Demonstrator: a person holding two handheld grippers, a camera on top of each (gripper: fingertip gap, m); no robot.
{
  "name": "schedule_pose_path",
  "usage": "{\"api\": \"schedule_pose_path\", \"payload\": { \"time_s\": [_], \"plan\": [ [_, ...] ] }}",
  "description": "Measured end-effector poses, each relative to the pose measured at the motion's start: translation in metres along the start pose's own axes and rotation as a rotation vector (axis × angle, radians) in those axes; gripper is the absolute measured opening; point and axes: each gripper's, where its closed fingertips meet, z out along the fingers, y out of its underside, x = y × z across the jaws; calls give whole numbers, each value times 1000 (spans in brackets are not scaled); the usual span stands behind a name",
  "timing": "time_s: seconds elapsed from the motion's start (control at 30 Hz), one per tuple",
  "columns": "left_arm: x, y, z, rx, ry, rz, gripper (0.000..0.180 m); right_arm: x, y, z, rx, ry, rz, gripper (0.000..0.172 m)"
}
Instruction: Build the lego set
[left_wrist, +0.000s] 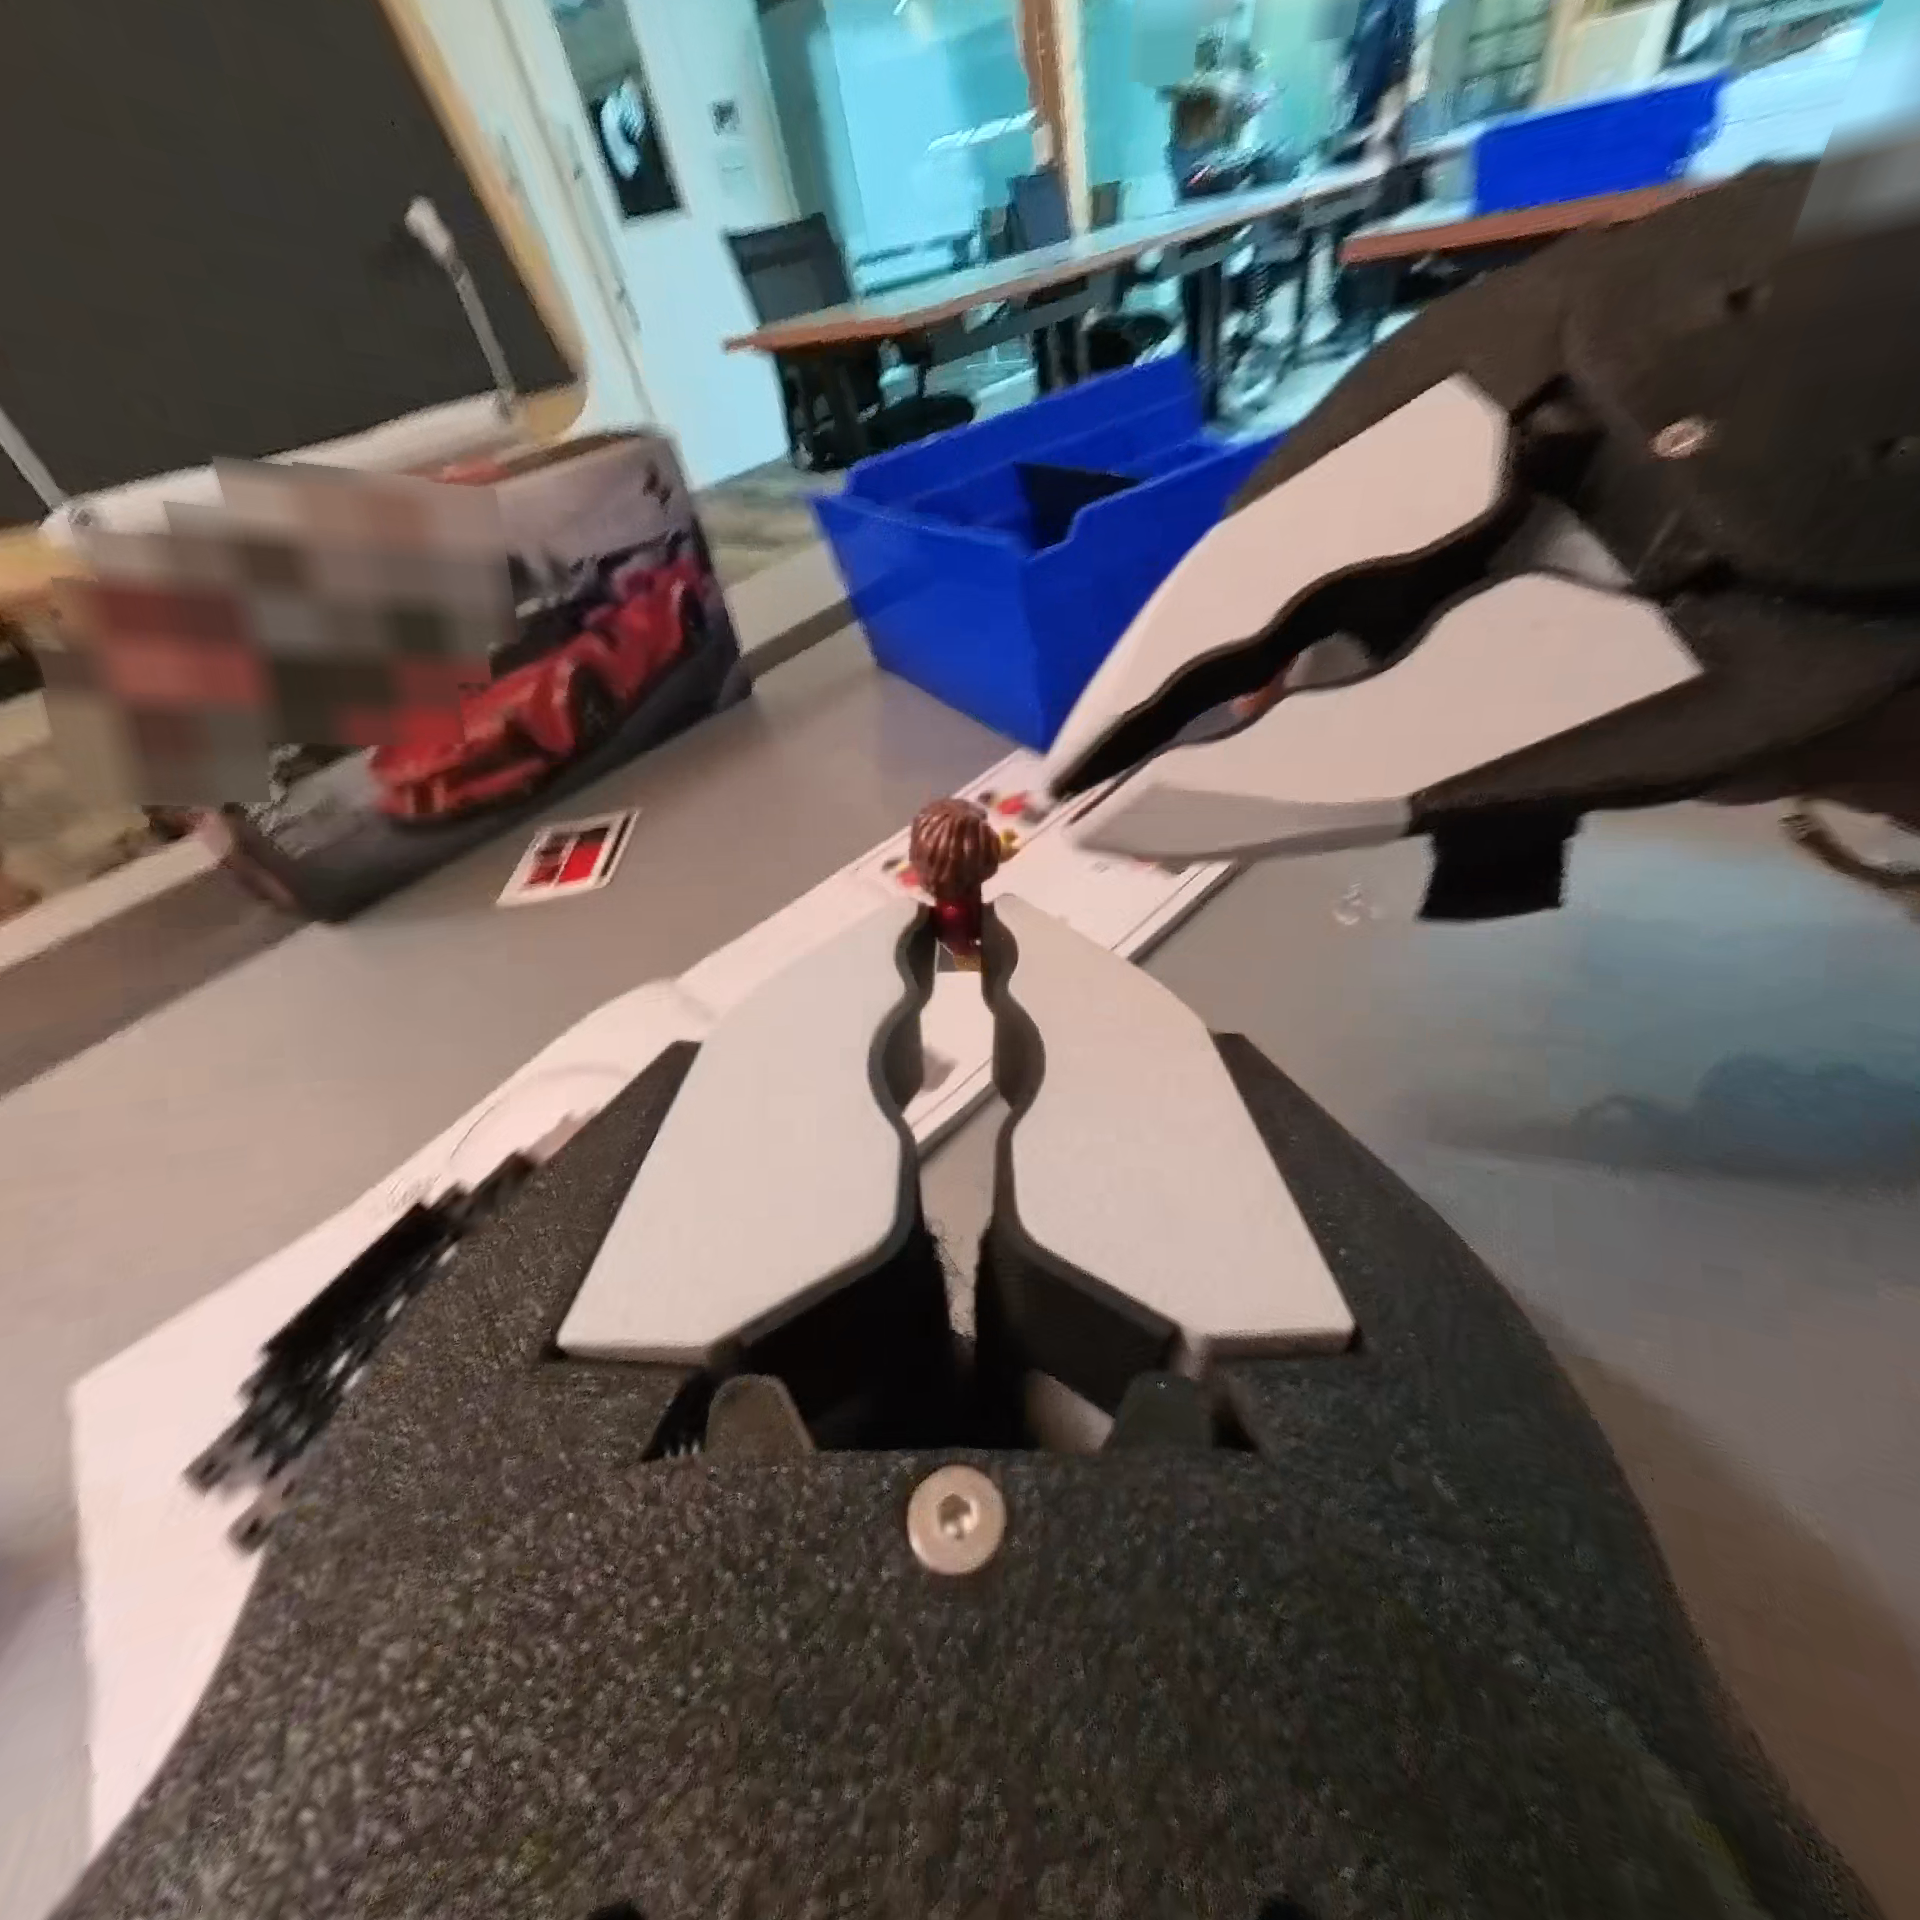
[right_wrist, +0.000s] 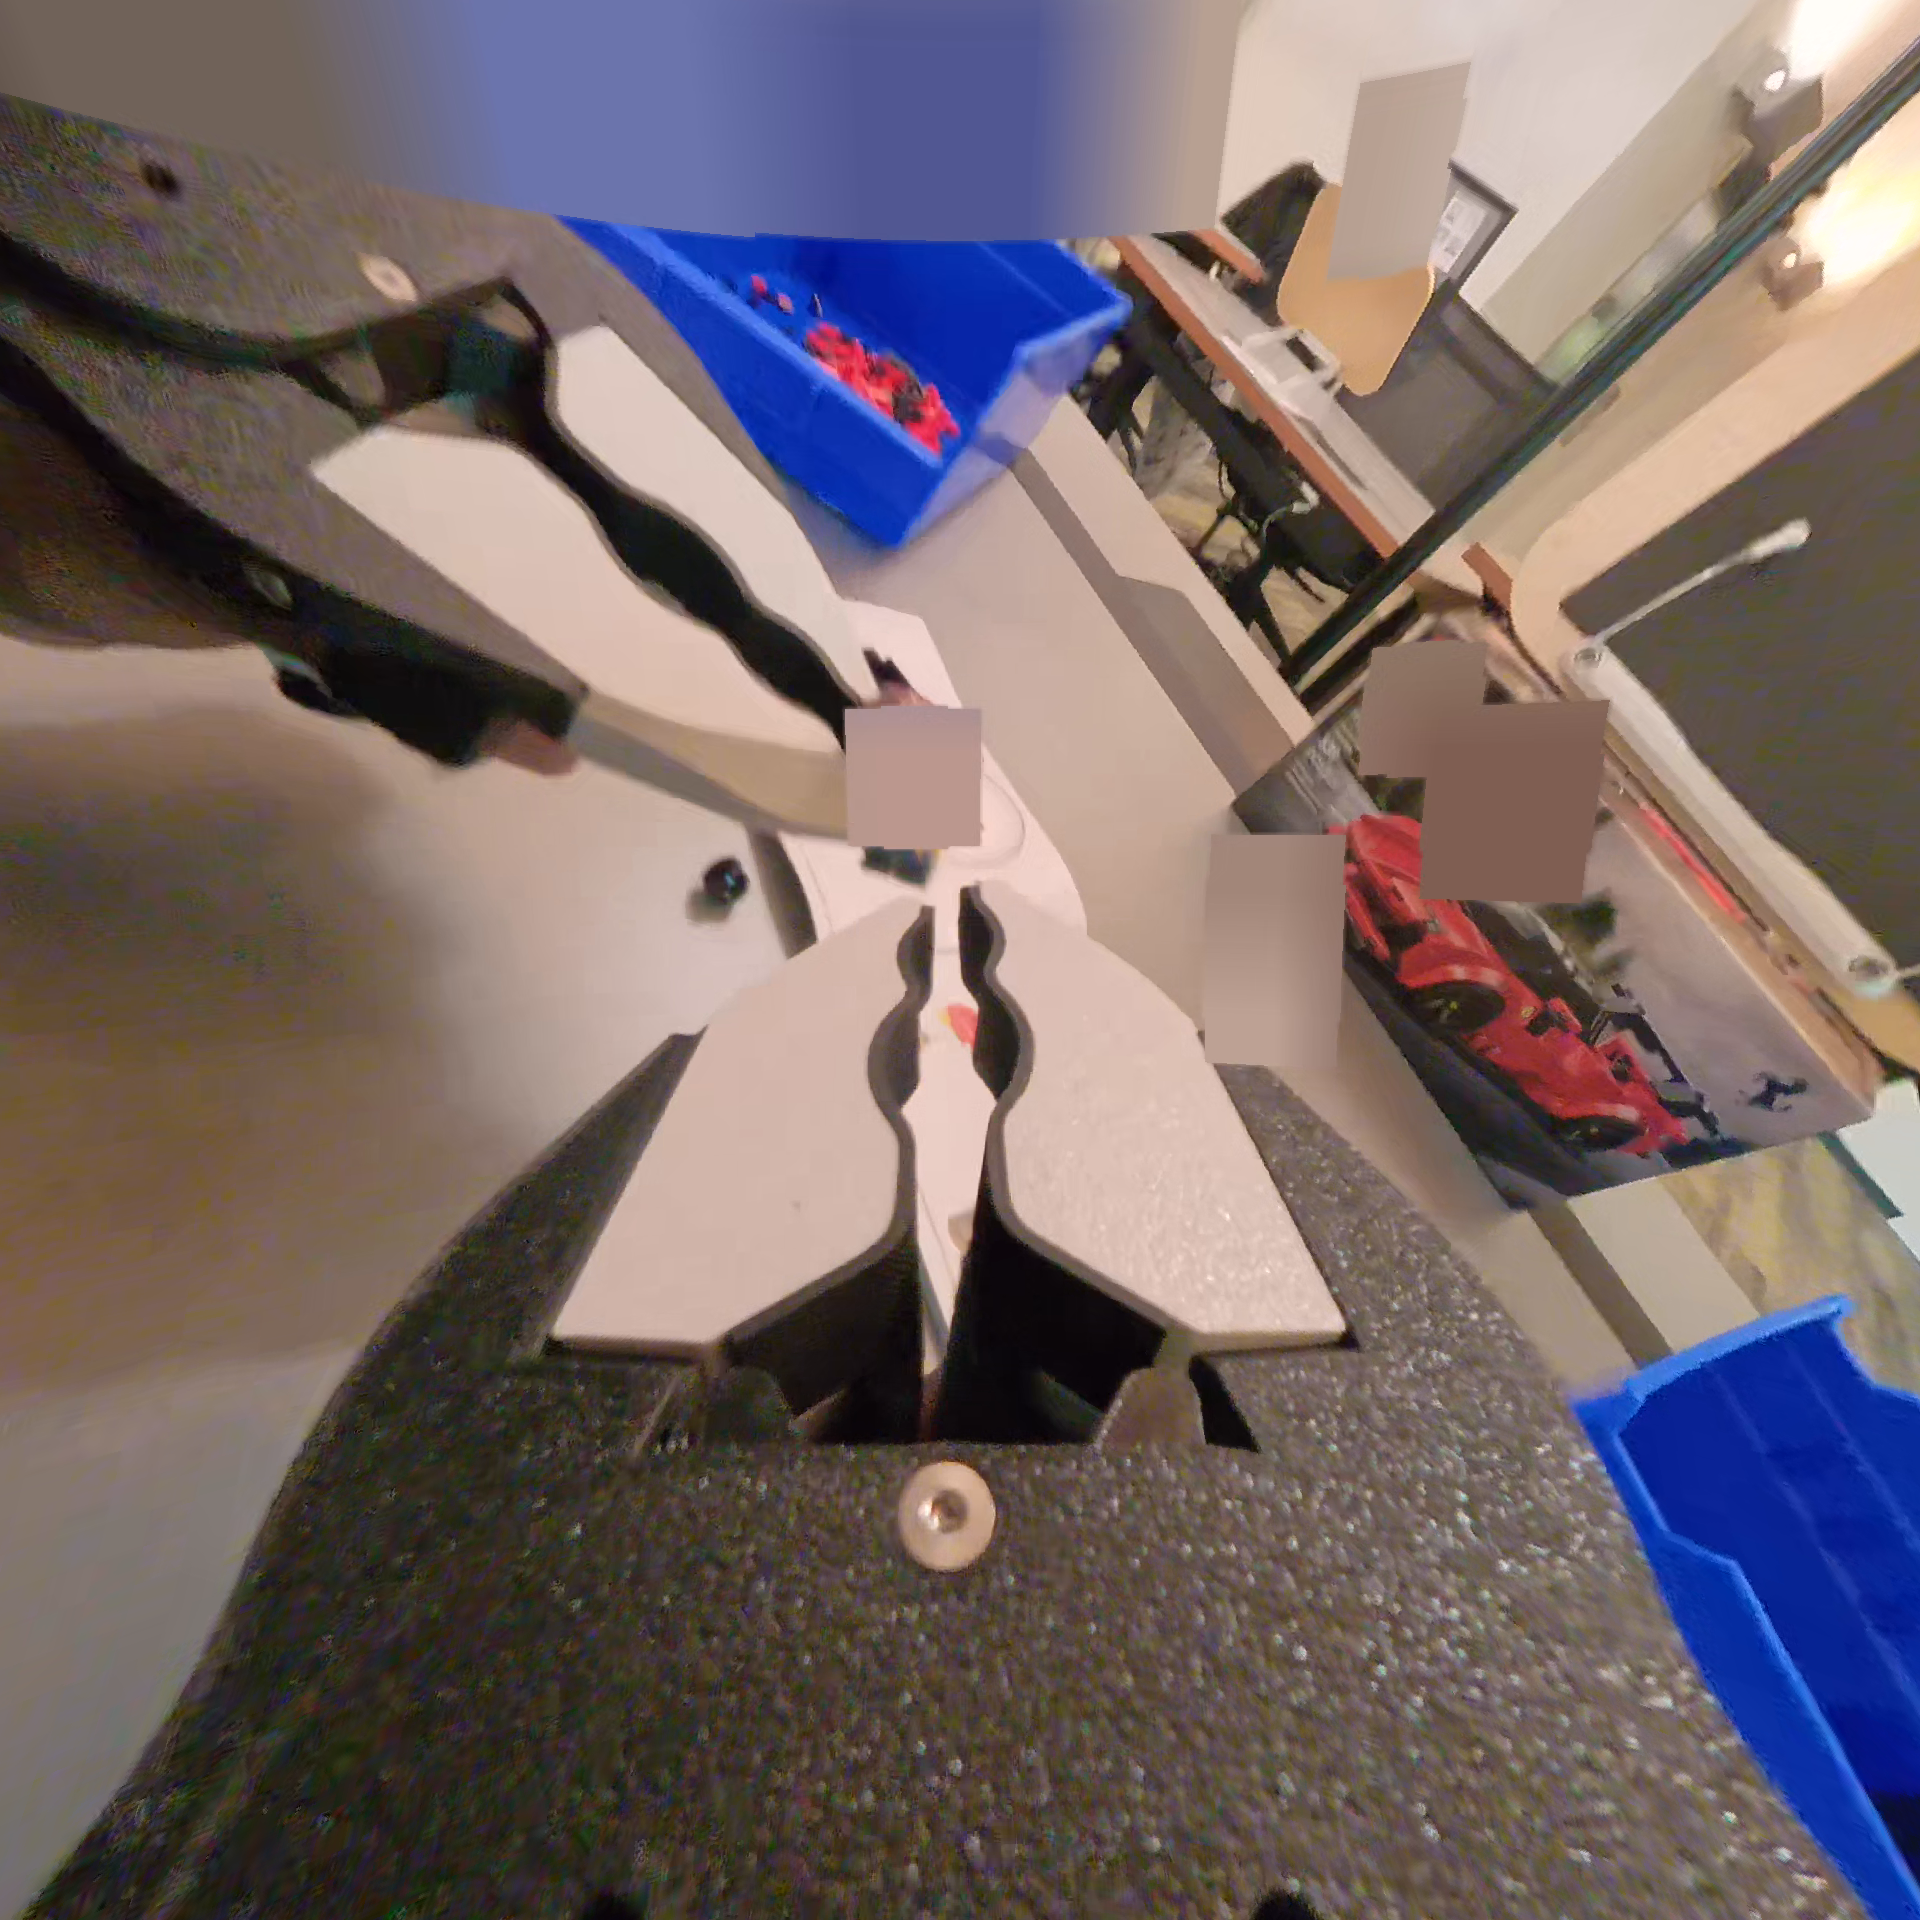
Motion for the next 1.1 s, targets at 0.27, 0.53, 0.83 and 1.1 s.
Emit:
{"api": "schedule_pose_path", "payload": {
  "time_s": [0.27, 0.53, 0.83, 1.1],
  "plan": [
    [-16, 44, 1, -225, 33, -162, 7, -40, 77, -22, -270, -550, 292, 21],
    [2, 50, 6, -270, 170, -333, 7, -56, 97, -13, -432, -765, -20, 10],
    [-2, 39, 1, -154, 154, -511, 7, -61, 94, -10, -454, -830, -11, 1],
    [-21, 25, -1, 110, 116, -938, 7, -9, 53, -9, -112, -435, 322, 0]
  ]
}}
